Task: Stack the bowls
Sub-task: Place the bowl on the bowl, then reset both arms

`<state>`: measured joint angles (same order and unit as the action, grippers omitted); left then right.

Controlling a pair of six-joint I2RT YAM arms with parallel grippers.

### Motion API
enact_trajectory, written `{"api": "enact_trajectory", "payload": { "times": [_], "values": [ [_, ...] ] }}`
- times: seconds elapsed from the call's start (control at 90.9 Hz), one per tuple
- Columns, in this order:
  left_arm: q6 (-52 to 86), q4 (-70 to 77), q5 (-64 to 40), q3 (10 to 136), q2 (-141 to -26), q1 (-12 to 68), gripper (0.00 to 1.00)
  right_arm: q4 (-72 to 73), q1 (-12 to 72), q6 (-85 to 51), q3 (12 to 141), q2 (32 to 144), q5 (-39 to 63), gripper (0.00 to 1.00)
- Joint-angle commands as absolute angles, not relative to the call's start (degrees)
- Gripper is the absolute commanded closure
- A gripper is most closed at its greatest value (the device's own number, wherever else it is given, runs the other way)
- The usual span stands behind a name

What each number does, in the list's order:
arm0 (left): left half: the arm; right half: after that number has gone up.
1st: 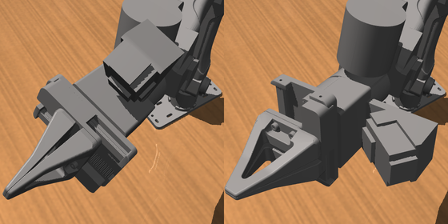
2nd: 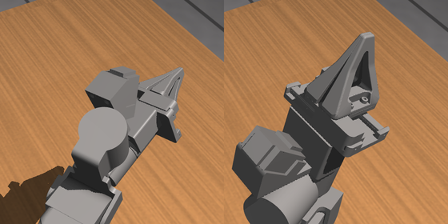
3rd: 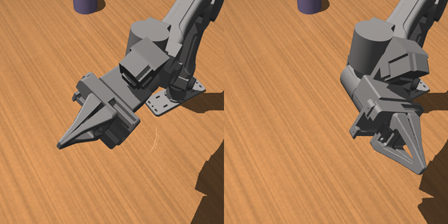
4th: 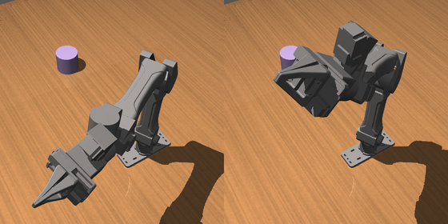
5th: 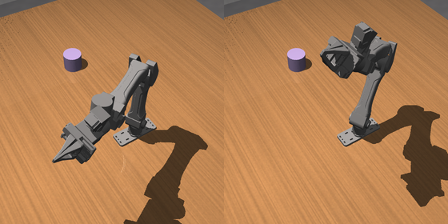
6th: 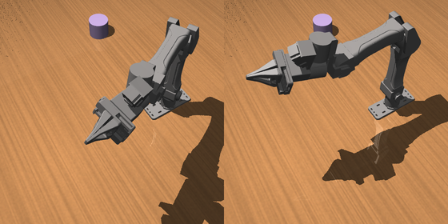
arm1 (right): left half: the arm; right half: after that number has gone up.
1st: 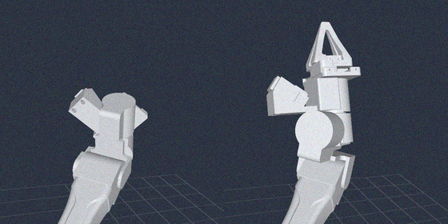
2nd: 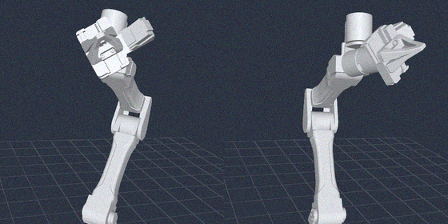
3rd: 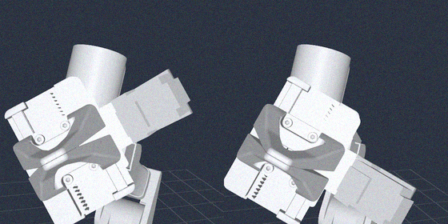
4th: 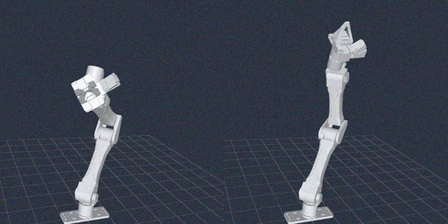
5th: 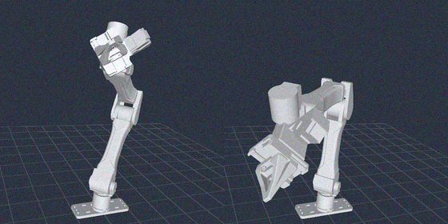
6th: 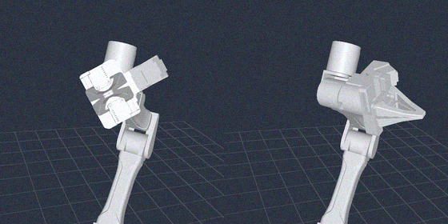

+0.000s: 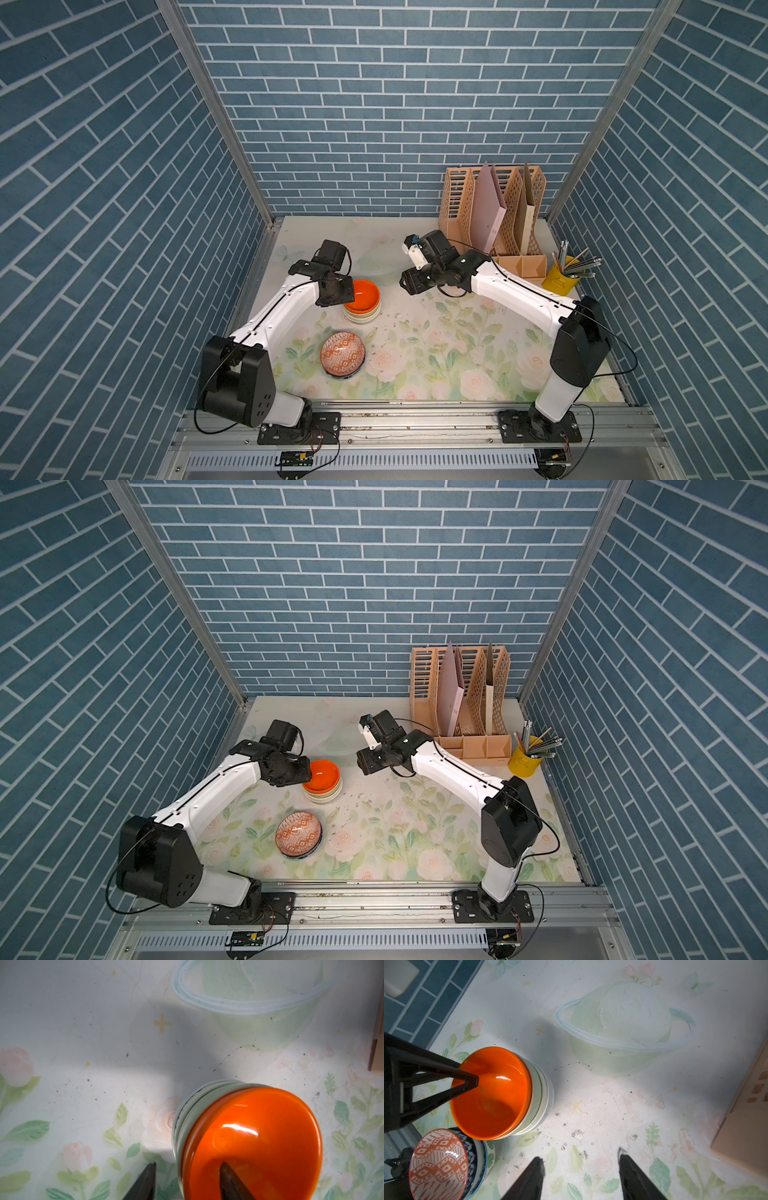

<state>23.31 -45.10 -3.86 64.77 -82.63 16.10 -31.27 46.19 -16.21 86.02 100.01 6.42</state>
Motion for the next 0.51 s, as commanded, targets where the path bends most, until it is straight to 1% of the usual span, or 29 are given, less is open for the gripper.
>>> {"api": "enact_trajectory", "payload": {
  "times": [0.0,0.132,0.264,0.33,0.363,0.418,0.495],
  "values": [
    [24.07,-43.56,-0.56,65.43,-80.42,15.91,0.42,-29.15,45.09,-16.66,83.9,96.26,5.41,0.38],
    [26.16,-35.17,11.06,62.44,-73.76,15.67,0.37,-23.22,42.37,-17.65,77.69,90.73,0.55,0.36],
    [27.16,-17.6,22.19,50.61,-62.03,15.64,0.33,-12.77,36.84,-17.25,67.02,82.23,-5.73,0.31],
    [26.82,-7.81,27.01,42.38,-55.59,15.56,0.31,-4.92,34.58,-15.78,59.31,76.37,-11.52,0.24],
    [25.71,-2.17,28.29,37.76,-51.59,15.56,0.29,0.02,33.68,-14.51,54.18,73.12,-15.4,0.16],
    [22.88,8.14,28.86,29.76,-46.18,15.56,0.21,9.75,32.48,-11.94,45.27,67.51,-22.64,0.02],
    [18.0,21.75,29.07,20.02,-41.64,15.48,0.13,22.26,29.83,-7.78,33.41,62.03,-29.87,0.0]
  ]
}}
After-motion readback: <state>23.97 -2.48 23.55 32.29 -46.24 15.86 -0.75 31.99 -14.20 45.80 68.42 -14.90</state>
